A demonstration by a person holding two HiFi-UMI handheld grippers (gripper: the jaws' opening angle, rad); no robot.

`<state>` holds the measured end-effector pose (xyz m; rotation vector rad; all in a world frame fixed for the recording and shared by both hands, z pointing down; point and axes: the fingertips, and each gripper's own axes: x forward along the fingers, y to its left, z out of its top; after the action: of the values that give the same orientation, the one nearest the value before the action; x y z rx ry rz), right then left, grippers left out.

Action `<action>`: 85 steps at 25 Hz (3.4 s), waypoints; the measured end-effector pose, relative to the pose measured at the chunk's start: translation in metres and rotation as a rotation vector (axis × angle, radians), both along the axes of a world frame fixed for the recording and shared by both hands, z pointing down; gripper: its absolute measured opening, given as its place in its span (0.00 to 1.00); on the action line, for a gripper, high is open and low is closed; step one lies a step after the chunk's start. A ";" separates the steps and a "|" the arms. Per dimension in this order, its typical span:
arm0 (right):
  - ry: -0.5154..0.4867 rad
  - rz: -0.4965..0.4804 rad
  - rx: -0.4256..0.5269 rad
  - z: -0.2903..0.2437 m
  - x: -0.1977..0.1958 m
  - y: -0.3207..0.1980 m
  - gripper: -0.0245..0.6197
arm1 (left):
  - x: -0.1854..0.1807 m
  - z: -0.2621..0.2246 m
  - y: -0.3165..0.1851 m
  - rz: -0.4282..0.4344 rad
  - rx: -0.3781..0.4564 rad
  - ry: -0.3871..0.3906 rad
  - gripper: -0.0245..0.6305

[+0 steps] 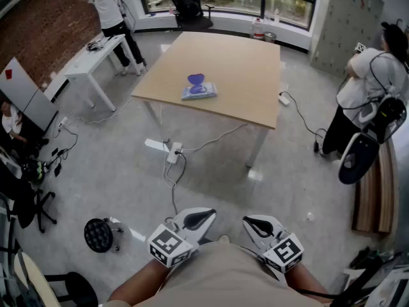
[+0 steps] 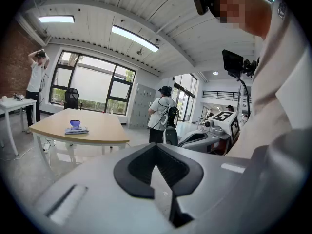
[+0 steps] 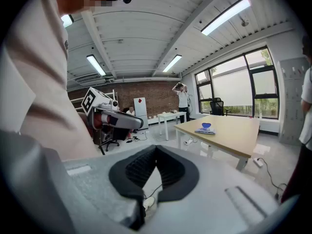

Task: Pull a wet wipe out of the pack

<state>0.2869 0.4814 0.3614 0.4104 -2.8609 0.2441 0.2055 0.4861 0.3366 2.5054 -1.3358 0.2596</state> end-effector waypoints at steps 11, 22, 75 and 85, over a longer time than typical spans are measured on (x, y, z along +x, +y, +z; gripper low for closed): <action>0.068 0.104 -0.020 0.034 0.018 -0.022 0.04 | 0.016 0.026 -0.025 0.108 0.001 0.019 0.04; 0.095 0.062 -0.022 0.031 -0.036 -0.062 0.04 | -0.054 0.026 -0.048 0.030 -0.050 0.044 0.04; 0.290 -0.234 -0.010 0.133 -0.251 -0.746 0.04 | -0.265 0.131 -0.713 -0.181 -0.207 0.041 0.04; 0.378 -0.179 -0.063 0.192 -0.299 -0.783 0.14 | -0.315 0.186 -0.738 -0.098 -0.322 -0.011 0.04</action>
<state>-0.0118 -0.3015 0.5537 0.1641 -2.4916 0.1991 -0.1096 -0.2517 0.5229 2.1698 -1.2992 0.4301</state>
